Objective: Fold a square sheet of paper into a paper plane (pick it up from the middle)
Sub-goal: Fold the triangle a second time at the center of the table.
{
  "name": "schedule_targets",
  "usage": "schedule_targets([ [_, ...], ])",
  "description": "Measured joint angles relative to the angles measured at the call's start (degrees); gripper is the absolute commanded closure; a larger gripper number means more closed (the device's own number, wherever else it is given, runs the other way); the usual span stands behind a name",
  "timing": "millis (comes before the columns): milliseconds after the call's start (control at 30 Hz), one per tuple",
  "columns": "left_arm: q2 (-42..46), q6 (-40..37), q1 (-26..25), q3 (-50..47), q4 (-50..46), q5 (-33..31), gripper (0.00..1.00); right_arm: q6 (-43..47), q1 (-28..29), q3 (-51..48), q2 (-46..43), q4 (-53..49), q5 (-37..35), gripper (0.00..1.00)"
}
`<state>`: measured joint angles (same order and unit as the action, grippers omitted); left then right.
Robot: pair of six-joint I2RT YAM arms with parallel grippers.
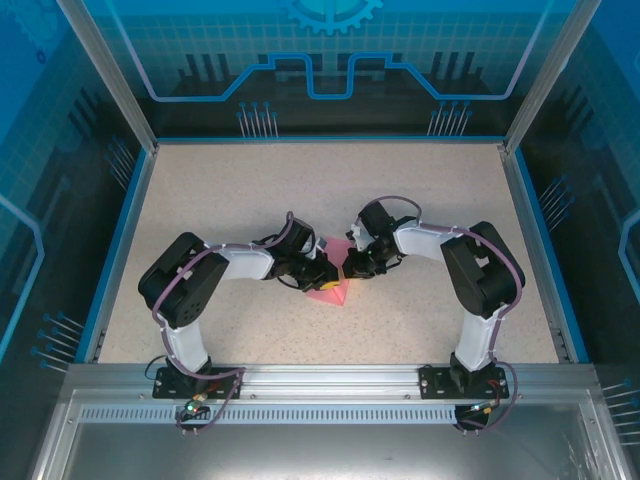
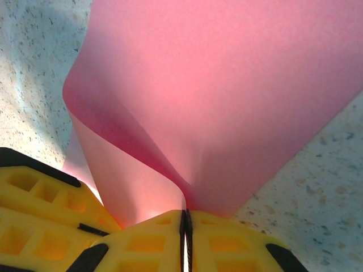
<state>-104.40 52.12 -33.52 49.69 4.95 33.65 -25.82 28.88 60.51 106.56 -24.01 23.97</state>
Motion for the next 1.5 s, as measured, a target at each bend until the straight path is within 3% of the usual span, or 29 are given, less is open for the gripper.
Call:
schedule_targets([
  [1500, -1.7, 0.0, 0.0, 0.9, -3.2, -2.5, 0.91, 1.1, 0.0, 2.3, 2.4, -1.6, 0.4, 0.88],
])
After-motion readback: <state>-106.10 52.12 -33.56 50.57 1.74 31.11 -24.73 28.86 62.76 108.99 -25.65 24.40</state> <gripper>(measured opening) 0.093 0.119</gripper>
